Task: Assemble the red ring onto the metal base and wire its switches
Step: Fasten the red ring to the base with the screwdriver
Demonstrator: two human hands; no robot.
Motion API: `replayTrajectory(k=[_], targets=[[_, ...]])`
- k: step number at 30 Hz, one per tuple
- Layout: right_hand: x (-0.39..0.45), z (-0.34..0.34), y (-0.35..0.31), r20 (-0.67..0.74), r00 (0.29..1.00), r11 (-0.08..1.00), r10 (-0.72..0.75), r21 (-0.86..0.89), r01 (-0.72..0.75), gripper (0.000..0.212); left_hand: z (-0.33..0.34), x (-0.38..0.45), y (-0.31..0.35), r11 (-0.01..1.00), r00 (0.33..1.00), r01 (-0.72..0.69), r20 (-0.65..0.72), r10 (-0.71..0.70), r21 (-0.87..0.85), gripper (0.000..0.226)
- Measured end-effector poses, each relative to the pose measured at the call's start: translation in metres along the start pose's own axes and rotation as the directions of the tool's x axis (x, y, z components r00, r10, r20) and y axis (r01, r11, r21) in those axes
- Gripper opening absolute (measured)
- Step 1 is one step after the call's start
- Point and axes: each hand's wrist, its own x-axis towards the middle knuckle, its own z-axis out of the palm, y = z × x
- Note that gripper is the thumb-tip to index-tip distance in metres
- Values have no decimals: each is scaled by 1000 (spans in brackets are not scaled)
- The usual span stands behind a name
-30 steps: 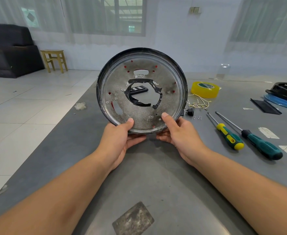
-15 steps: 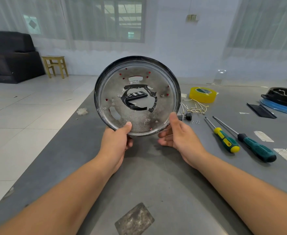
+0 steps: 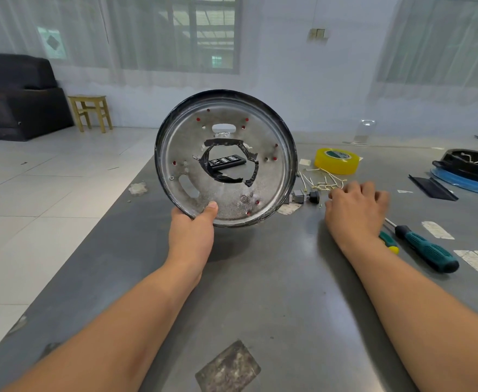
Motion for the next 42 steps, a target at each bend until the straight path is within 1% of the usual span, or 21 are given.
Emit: replayTrajectory(k=[3, 8, 14, 16, 17, 18, 20, 22, 23, 26, 30, 32, 34, 37, 40, 42], targets=[[6, 4, -8, 37, 999, 1000, -6, -15, 7, 24, -1, 4, -2, 999, 1000, 7, 0, -7, -36, 40], [14, 11, -12, 62, 998, 1000, -11, 12, 11, 35, -2, 9, -6, 998, 1000, 2, 5, -1, -67, 40], [18, 17, -13, 75, 997, 998, -30, 63, 26, 28, -3, 13, -9, 999, 1000, 2, 24, -1, -43, 34], [12, 11, -16, 34, 998, 992, -58, 116, 54, 27, -3, 13, -9, 1000, 1000, 11, 19, -10, -29, 30], [7, 6, -18, 5, 998, 982, -69, 174, 67, 26, -3, 13, -8, 1000, 1000, 17, 18, -17, -26, 28], [1, 0, -21, -12, 997, 963, -77, 258, 78, 24, -4, 13, -8, 1000, 1000, 21, 17, -20, -24, 28], [-15, -11, -27, 6, 996, 883, -93, 463, 79, 19, -5, 14, -9, 1000, 1000, 12, 14, -12, -18, 30], [-35, -23, -31, 41, 993, 757, -108, 651, 55, 17, -6, 15, -10, 1000, 1000, 0, 7, 0, -12, 33], [-44, -29, -32, 38, 993, 688, -114, 724, 52, 18, -6, 15, -10, 1000, 1000, -2, 6, 2, -4, 34], [-67, -43, -31, -63, 987, 558, -149, 819, 136, 21, -7, 15, -11, 999, 1000, -23, -13, 24, 45, 40], [-81, -54, -34, -153, 970, 371, -190, 903, 215, 15, -15, 24, -12, 978, 992, -115, -29, 122, 173, 48], [-80, -59, -39, -199, 959, 278, -200, 927, 251, 12, -19, 29, -12, 970, 990, -123, -34, 133, 211, 48], [-77, -62, -46, -241, 944, 238, -225, 926, 293, 8, -20, 32, -12, 969, 992, -109, -31, 119, 222, 48], [-75, -62, -53, -275, 922, 216, -273, 916, 337, 7, -19, 33, -14, 967, 995, -95, -8, 100, 237, 44], [-74, -58, -54, -342, 885, 267, -318, 863, 429, 10, -17, 35, -17, 953, 992, -124, 28, 121, 277, 36], [-73, -57, -55, -361, 874, 294, -326, 839, 457, 12, -16, 35, -19, 943, 989, -148, 52, 139, 298, 34]])
